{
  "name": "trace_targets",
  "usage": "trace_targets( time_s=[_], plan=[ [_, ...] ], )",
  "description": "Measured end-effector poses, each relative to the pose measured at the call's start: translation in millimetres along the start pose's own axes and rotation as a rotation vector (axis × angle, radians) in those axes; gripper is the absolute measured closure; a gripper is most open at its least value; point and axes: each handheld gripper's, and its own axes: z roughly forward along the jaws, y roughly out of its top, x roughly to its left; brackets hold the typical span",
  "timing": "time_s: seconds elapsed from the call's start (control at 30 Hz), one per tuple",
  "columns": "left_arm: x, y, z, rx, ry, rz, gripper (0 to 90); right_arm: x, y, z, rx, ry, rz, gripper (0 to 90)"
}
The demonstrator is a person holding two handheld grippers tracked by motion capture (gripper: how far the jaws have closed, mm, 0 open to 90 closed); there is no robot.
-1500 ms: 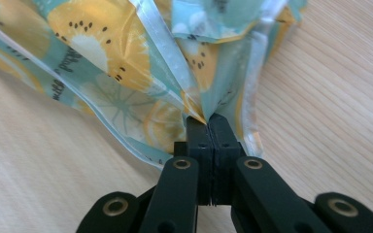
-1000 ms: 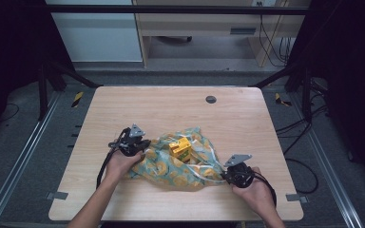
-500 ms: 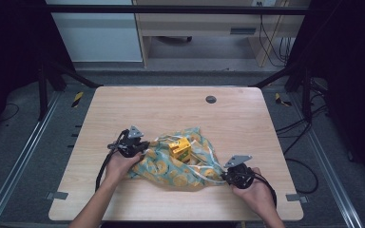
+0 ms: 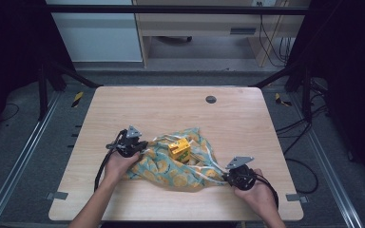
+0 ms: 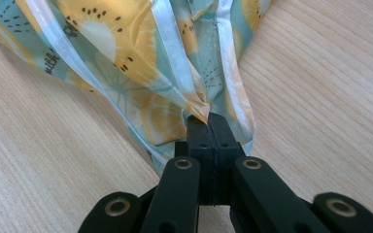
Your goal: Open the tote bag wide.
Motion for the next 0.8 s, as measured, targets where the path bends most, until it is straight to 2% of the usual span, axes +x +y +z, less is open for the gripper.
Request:
trace_targets(
  time_s=[0.13,0.2,0.33,0.57,0.8],
  plan=[
    [2.9,-0.5,0.4,-0.003,0.010,-0.009,90.0,0.8,0.3,0.2,0.000,0.000,-0.002,90.0],
    [4.9,-1.3,1.1,-0.007,0.012,-0.029,89.8,1.0,0.4,0.6,-0.004,0.001,-0.009,90.0],
    [5.9,-1.2,1.3,-0.004,0.023,-0.019,89.6,1.3,0.2,-0.1,-0.004,-0.003,-0.011,90.0],
    [8.9,-1.7,0.4,-0.002,0.011,-0.030,89.1,1.0,-0.6,-2.5,-0.003,-0.009,-0.008,90.0],
    [6.0,1.0,-8.2,-0.039,0.008,-0.018,79.8,1.8,0.6,-5.7,-0.062,-0.006,-0.029,89.0]
  ],
)
